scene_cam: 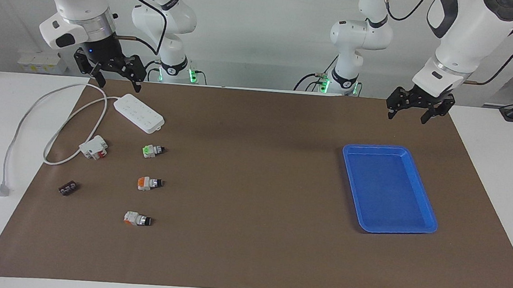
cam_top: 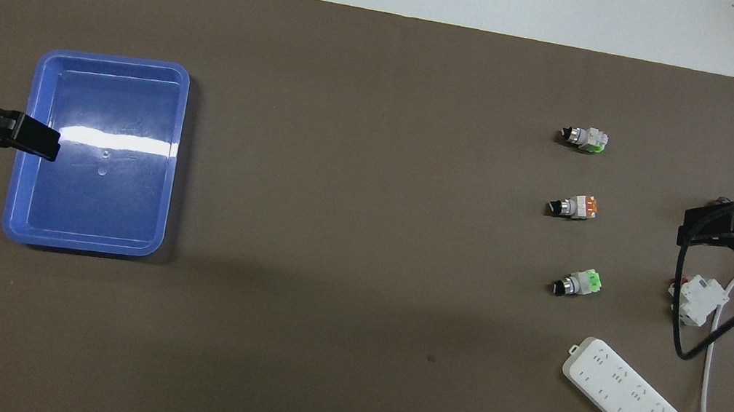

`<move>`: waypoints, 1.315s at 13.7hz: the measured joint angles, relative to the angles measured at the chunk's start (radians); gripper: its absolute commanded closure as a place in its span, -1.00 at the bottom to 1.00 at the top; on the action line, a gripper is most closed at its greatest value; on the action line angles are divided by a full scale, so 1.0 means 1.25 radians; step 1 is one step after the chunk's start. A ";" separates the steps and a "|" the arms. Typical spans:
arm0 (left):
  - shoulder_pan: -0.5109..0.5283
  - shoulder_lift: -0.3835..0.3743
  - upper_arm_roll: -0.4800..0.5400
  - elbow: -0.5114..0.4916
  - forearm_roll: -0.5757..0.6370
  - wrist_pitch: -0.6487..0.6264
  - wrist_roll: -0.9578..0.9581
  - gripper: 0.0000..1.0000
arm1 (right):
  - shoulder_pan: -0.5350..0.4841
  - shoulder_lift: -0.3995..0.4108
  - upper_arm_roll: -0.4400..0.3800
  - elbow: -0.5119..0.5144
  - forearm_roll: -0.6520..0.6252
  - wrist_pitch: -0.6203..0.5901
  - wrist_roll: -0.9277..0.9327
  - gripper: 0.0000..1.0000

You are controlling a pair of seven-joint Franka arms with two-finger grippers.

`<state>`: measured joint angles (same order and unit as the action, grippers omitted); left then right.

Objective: Turn and place switch with both arms

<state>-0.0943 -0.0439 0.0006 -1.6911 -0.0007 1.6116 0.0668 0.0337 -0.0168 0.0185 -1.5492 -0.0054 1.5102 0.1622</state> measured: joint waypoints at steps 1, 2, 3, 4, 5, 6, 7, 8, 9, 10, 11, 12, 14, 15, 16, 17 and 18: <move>0.000 -0.001 0.000 -0.002 0.000 0.000 0.000 -1.00 | 0.000 0.000 0.000 0.000 0.000 0.000 0.000 -1.00; 0.000 -0.003 0.000 -0.005 0.000 0.000 0.000 -1.00 | 0.000 0.000 0.000 0.000 0.000 0.000 0.000 -1.00; 0.000 -0.006 0.000 -0.012 0.000 0.000 -0.001 -1.00 | 0.000 0.000 0.000 0.000 0.000 0.000 0.000 -1.00; 0.001 -0.011 0.000 -0.020 0.000 0.001 -0.001 -1.00 | 0.000 0.000 -0.001 0.000 0.000 0.000 0.000 -1.00; 0.001 -0.015 0.000 -0.029 0.000 0.002 -0.001 -1.00 | -0.001 0.000 -0.001 0.000 0.000 0.000 0.000 -1.00; 0.001 -0.018 0.000 -0.034 0.000 0.002 -0.001 -1.00 | -0.001 0.000 -0.001 0.000 0.000 0.000 0.000 -1.00; 0.000 -0.019 -0.001 -0.037 0.000 0.002 -0.001 -1.00 | -0.001 0.000 -0.001 0.000 0.000 0.000 0.000 -1.00; -0.001 -0.020 -0.002 -0.038 0.000 0.002 -0.001 -1.00 | -0.001 0.000 -0.001 0.000 0.000 0.000 0.000 -1.00; -0.002 -0.020 -0.003 -0.039 0.000 0.002 -0.001 -1.00 | -0.001 0.000 -0.001 -0.001 0.000 0.000 -0.001 -1.00; -0.002 -0.020 -0.004 -0.039 0.000 0.002 -0.001 -1.00 | -0.001 0.000 -0.001 -0.002 0.000 0.001 -0.010 -1.00; -0.002 -0.021 -0.004 -0.039 0.000 0.002 -0.001 -1.00 | -0.001 0.000 -0.001 -0.005 0.000 0.002 -0.040 -1.00; -0.002 -0.021 -0.004 -0.039 0.000 0.002 -0.001 -1.00 | -0.001 0.000 -0.002 -0.009 0.000 0.007 -0.083 -1.00; -0.002 -0.021 -0.004 -0.039 0.000 0.002 -0.001 -1.00 | -0.002 0.000 -0.002 -0.027 0.000 0.039 -0.181 -1.00; -0.002 -0.021 -0.004 -0.039 0.000 0.002 -0.001 -1.00 | -0.002 0.000 -0.002 -0.040 0.000 0.056 -0.233 -1.00; -0.002 -0.021 -0.004 -0.039 0.000 0.002 -0.001 -1.00 | -0.002 0.000 -0.002 -0.052 0.000 0.069 -0.285 -1.00; -0.002 -0.021 -0.004 -0.039 0.000 0.002 -0.001 -1.00 | -0.002 -0.001 -0.002 -0.068 0.000 0.086 -0.338 -1.00; -0.002 -0.021 -0.004 -0.039 0.000 0.002 -0.001 -1.00 | -0.001 -0.006 -0.002 -0.092 0.000 0.112 -0.392 -1.00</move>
<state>-0.0966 -0.0707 -0.0038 -1.7395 -0.0007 1.6147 0.0656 0.0321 -0.0248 0.0162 -1.6637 -0.0053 1.6500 -0.3276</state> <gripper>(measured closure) 0.000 0.000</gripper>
